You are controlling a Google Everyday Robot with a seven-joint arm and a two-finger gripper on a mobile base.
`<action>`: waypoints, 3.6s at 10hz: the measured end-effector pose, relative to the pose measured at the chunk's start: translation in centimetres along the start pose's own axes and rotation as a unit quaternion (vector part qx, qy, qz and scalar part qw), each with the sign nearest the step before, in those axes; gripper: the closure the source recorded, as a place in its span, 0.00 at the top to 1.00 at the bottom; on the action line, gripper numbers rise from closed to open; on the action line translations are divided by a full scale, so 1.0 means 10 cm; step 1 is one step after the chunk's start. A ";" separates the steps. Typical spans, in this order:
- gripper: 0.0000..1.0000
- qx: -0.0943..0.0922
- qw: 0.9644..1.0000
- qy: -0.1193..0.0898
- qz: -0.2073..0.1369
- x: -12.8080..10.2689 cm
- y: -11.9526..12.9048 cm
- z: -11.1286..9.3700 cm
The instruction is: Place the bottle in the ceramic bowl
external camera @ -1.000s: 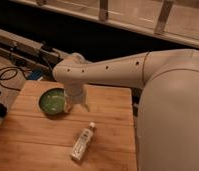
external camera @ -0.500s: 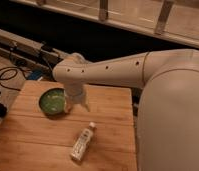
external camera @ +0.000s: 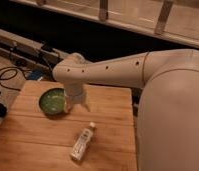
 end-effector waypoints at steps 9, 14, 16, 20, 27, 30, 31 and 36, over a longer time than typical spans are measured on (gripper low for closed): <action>0.65 0.005 0.999 -0.035 0.011 0.09 -0.13 0.04; 0.65 -0.007 0.997 -0.069 0.036 0.53 -0.72 0.23; 0.65 -0.007 0.997 -0.069 0.036 0.53 -0.71 0.23; 0.65 -0.007 0.998 -0.048 0.040 0.59 -0.71 0.42; 0.65 -0.018 0.998 -0.024 0.058 0.70 -0.76 0.81; 0.65 -0.016 0.998 -0.015 0.058 0.67 -0.71 0.88; 0.65 -0.017 0.998 -0.013 0.058 0.66 -0.68 0.90; 0.65 -0.018 0.998 -0.004 0.055 0.65 -0.59 1.00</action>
